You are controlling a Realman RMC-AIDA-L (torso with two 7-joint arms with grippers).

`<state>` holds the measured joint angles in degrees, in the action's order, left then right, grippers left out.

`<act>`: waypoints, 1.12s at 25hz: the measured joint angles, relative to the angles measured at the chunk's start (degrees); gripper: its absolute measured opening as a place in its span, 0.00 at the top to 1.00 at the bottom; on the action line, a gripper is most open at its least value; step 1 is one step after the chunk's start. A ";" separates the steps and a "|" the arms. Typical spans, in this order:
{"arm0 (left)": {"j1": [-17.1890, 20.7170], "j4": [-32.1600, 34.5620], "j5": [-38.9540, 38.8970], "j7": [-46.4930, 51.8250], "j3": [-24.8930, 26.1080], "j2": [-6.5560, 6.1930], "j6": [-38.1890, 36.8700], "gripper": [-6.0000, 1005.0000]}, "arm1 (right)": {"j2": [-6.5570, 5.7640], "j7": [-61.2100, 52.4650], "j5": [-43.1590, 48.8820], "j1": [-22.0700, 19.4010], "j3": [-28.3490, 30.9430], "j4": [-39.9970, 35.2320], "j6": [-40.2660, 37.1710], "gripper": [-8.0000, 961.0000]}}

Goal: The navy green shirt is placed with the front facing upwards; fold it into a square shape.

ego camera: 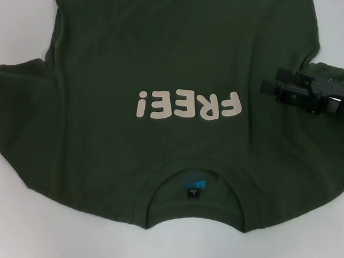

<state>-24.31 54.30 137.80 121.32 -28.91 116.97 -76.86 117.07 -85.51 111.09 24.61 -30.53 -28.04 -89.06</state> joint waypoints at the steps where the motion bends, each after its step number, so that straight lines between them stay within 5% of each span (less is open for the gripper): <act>1: -0.01 0.08 -0.16 0.03 0.29 0.00 0.27 0.73 | 0.00 0.00 0.00 0.00 0.14 0.00 -0.09 0.05; 9: -0.45 -0.25 -0.29 0.10 0.85 -0.11 0.94 0.74 | -0.01 0.00 0.00 -0.11 0.71 0.00 -0.28 0.05; 12: -0.53 -0.25 -0.31 0.12 0.77 -0.08 0.93 0.95 | -0.01 0.00 0.00 -0.15 0.74 0.00 -0.31 0.05; 28: -1.07 -0.33 -5.06 0.20 1.02 0.10 -3.51 0.99 | 0.07 0.00 0.00 -0.27 0.74 0.00 -0.29 0.05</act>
<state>-25.38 53.97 132.74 121.53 -27.88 117.08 -80.37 117.14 -85.52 111.09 24.34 -29.79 -28.04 -89.35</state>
